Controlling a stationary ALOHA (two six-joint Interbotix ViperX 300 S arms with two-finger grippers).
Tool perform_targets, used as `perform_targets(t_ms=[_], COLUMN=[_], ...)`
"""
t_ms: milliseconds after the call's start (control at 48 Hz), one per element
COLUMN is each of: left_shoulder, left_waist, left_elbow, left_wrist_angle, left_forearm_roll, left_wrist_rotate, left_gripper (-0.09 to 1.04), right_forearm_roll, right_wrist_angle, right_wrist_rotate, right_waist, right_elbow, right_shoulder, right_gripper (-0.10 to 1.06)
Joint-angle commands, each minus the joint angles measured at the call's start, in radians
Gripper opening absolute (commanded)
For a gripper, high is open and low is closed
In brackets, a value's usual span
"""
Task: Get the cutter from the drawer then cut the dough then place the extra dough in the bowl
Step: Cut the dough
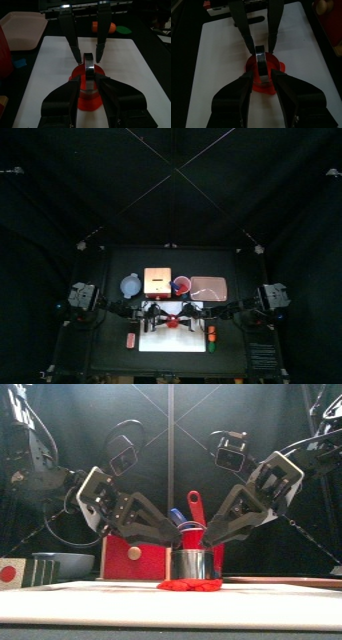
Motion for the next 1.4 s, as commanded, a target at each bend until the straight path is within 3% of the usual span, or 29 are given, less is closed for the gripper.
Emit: perform_targets(t_ms=[21, 604, 1000, 1396], left_shoulder=[-0.012, 0.0, 0.0, 0.0], left_waist=[-0.002, -0.002, -0.002, -0.002], left_elbow=[-0.018, -0.032, -0.029, -0.028], left_wrist_angle=[-0.005, 0.035, 0.037, 0.037], left_forearm_roll=[0.0, 0.002, 0.0, 0.0], left_wrist_rotate=[0.002, 0.002, 0.002, 0.002], left_gripper=[0.69, 0.68, 0.59, 0.58], right_forearm_roll=[0.002, 0.002, 0.002, 0.002], right_wrist_angle=[-0.002, 0.006, 0.025, 0.032], right_wrist_rotate=[0.0, 0.002, 0.002, 0.0], right_waist=[-0.003, -0.003, -0.003, -0.003], right_elbow=[-0.015, -0.017, -0.031, -0.034], right_shoulder=[-0.017, -0.009, 0.012, 0.011], right_gripper=[0.73, 0.69, 0.69, 0.69])
